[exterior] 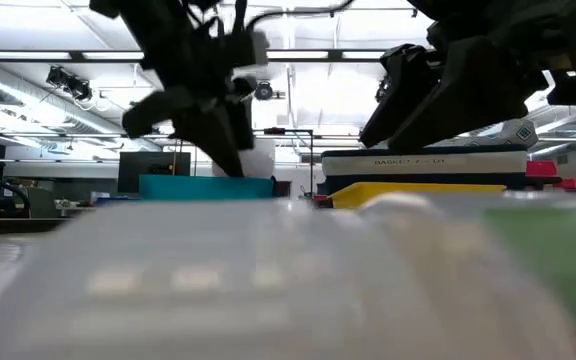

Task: Pick & place medical supplies in basket/bin
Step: Put the top transparent pill bottle into the blue bin, then put the transparent pill bottle into the blue bin

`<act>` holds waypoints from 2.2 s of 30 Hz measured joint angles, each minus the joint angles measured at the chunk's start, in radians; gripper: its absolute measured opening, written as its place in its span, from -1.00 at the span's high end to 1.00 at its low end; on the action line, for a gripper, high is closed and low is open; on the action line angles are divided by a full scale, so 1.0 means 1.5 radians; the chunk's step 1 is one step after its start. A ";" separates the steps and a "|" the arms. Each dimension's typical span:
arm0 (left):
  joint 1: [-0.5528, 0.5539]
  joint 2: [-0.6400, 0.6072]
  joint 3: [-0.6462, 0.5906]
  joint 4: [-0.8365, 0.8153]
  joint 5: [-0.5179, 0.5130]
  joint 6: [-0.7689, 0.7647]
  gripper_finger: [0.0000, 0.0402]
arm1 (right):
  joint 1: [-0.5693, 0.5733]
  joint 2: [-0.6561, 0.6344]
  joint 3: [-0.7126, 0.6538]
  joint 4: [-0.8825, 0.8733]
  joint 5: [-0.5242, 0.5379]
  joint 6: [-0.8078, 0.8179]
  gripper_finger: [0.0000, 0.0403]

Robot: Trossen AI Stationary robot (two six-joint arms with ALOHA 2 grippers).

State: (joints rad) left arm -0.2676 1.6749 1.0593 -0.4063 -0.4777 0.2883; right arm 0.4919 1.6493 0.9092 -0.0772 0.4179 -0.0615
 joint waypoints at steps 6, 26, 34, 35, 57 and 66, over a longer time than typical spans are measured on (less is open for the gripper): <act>0.044 0.000 -0.021 -0.044 0.001 -0.037 0.27 | 0.000 0.000 0.000 0.000 -0.016 0.016 -0.15; 0.076 -0.001 -0.021 -0.104 0.138 -0.077 -0.60 | 0.000 0.000 0.000 0.014 -0.084 0.053 -0.15; 0.028 -0.056 -0.021 -0.073 0.141 -0.089 -0.58 | 0.033 0.017 0.000 0.145 -0.248 0.173 -0.15; 0.022 -0.066 -0.021 -0.068 0.141 -0.092 -0.58 | 0.044 0.029 0.000 0.165 -0.250 0.180 -0.15; -0.020 -0.127 -0.021 0.022 0.139 -0.103 -0.59 | 0.143 0.281 0.152 0.239 -0.206 0.274 -0.15; -0.029 -0.126 -0.021 0.022 0.138 -0.106 -0.59 | 0.150 0.281 0.158 0.236 -0.169 0.300 -0.15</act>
State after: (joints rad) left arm -0.3115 1.4853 1.0283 -0.3733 -0.2708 0.1299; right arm 0.7166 2.0701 1.1461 0.2774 0.1648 0.3882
